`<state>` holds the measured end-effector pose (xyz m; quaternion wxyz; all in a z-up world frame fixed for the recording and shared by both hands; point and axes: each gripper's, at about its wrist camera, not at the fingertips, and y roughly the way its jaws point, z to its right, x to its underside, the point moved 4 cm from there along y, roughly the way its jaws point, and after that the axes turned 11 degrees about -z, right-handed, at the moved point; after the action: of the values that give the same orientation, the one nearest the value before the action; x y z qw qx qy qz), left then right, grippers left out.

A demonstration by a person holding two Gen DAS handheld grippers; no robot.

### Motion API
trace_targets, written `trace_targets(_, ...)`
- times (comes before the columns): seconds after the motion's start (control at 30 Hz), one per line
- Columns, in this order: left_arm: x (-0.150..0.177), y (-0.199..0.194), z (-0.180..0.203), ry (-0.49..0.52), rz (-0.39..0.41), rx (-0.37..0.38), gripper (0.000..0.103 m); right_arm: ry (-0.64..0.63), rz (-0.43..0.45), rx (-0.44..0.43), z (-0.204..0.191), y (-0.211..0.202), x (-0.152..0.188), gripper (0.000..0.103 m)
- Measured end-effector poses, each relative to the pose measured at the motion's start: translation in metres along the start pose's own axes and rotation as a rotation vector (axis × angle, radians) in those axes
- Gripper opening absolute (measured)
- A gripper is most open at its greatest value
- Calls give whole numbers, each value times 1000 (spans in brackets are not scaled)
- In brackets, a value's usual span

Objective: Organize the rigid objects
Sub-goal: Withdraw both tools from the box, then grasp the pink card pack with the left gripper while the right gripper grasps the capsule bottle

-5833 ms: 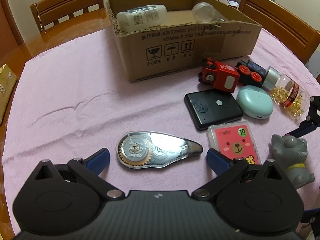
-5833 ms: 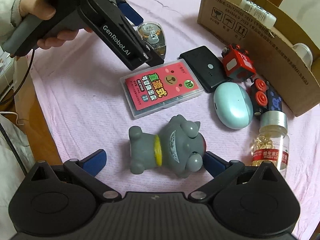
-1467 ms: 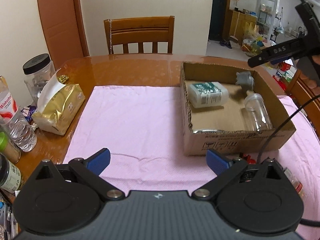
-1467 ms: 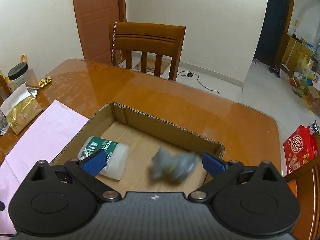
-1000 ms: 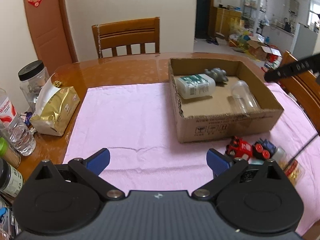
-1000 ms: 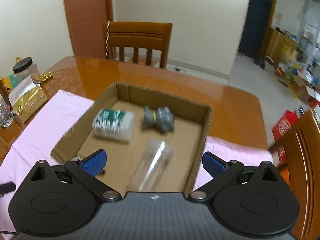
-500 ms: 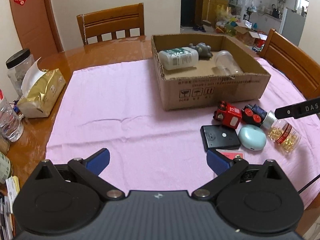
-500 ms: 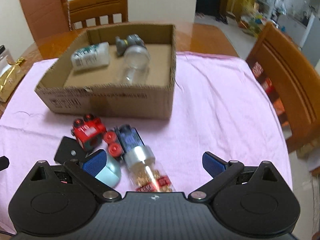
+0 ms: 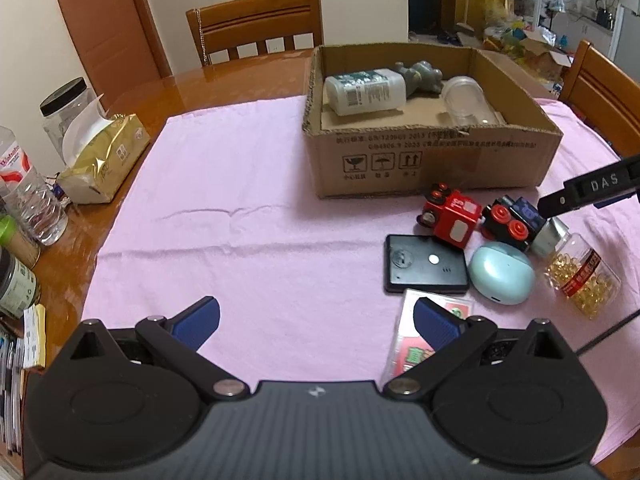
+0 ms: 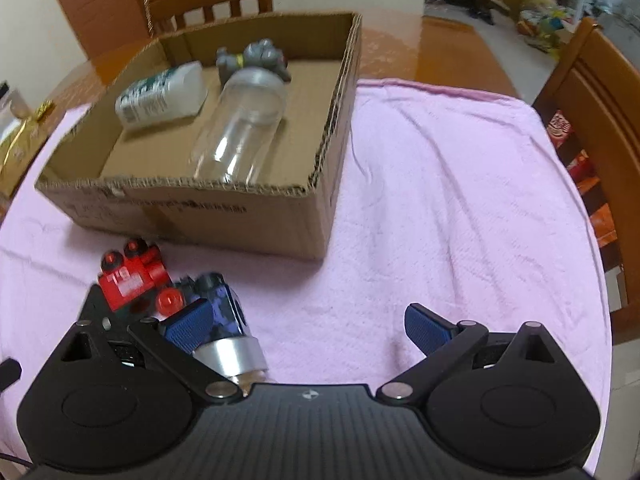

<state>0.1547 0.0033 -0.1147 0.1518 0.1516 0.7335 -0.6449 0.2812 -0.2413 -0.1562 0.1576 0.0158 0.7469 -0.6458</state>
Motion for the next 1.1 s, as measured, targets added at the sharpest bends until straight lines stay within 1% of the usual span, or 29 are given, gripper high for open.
trace_targets(0.07, 2, 0, 5, 10, -7, 9, 102, -7, -13, -20, 2, -1, 5, 103)
trace_targets(0.13, 3, 2, 9, 25, -15, 14, 102, -13, -24, -17, 2, -1, 13, 103)
trace_targets(0.3, 4, 12, 22, 86, -30, 60, 102, -46, -65, -7, -1, -1, 36, 103)
trace_targets(0.33, 5, 15, 25, 101, -37, 78, 102, -49, -62, -18, -2, -3, 39, 103)
trace_targets(0.43, 9, 20, 35, 152, -53, 126, 102, -82, -42, -89, -9, -16, 52, 103)
trace_targets(0.57, 19, 30, 44, 219, -88, 143, 102, -188, -66, -44, -23, -21, 75, 103)
trace_targets(0.7, 31, 37, 42, 255, -130, 139, 102, -209, -107, 15, -20, -15, 97, 103)
trace_targets(0.83, 38, 38, 30, 233, -147, 141, 102, -153, -126, 55, -4, -9, 104, 103)
trace_targets(0.93, 41, 38, 20, 204, -160, 129, 102, -105, -129, 63, 9, -7, 106, 103)
trace_targets(1.1, 42, 38, 1, 160, -174, 97, 102, -81, -133, 71, 26, -10, 111, 103)
